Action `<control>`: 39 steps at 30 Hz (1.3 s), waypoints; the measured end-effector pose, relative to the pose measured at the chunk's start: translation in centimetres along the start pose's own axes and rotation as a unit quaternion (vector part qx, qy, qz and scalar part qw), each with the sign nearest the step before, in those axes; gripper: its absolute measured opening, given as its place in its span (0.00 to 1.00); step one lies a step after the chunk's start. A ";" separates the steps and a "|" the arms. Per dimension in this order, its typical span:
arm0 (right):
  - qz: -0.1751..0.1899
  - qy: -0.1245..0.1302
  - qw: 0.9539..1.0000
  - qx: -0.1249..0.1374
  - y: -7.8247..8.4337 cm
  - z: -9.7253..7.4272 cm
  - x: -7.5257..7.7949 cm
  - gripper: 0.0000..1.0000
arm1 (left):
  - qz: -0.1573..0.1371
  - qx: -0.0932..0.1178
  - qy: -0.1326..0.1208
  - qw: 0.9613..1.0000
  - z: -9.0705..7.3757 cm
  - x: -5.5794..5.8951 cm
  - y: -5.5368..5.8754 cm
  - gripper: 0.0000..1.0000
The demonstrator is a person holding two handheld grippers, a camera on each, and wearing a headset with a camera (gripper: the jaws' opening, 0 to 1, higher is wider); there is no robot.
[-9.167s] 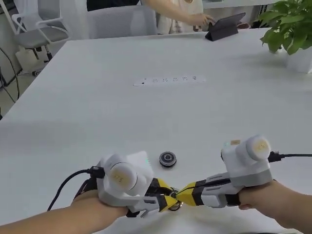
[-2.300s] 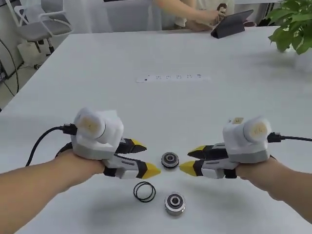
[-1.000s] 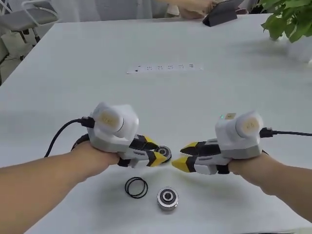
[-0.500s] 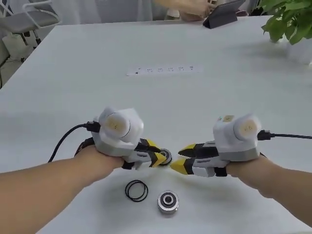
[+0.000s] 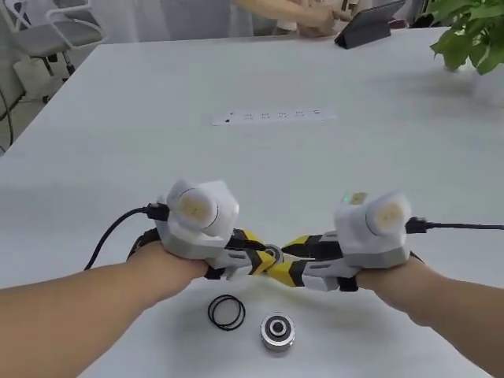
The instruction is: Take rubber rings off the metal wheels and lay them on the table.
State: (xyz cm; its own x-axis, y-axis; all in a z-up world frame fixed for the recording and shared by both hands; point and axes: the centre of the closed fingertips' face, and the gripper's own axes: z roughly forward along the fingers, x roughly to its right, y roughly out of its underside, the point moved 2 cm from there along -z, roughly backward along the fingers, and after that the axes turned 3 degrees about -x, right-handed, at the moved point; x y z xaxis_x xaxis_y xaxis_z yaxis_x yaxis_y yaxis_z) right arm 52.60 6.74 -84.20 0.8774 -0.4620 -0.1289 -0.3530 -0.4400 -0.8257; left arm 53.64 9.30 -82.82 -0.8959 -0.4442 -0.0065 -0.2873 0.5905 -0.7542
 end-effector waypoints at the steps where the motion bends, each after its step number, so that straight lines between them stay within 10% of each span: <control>1: -0.003 0.002 1.000 -0.001 0.0 0.1 0.0 0.26 | -0.002 0.001 -0.001 1.000 0.0 0.0 0.0 0.07; 39: -0.008 0.015 1.000 -0.015 0.8 -0.9 0.9 0.00 | -0.014 0.003 -0.008 1.000 0.0 0.0 0.1 0.07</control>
State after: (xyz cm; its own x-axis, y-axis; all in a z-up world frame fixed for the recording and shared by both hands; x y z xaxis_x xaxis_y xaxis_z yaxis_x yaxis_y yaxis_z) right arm 52.77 5.29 -84.50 0.8732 -0.4773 -0.0982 -0.3481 -0.4699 -0.8112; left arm 53.61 9.35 -82.86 -0.8816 -0.4719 0.0046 -0.3107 0.5730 -0.7583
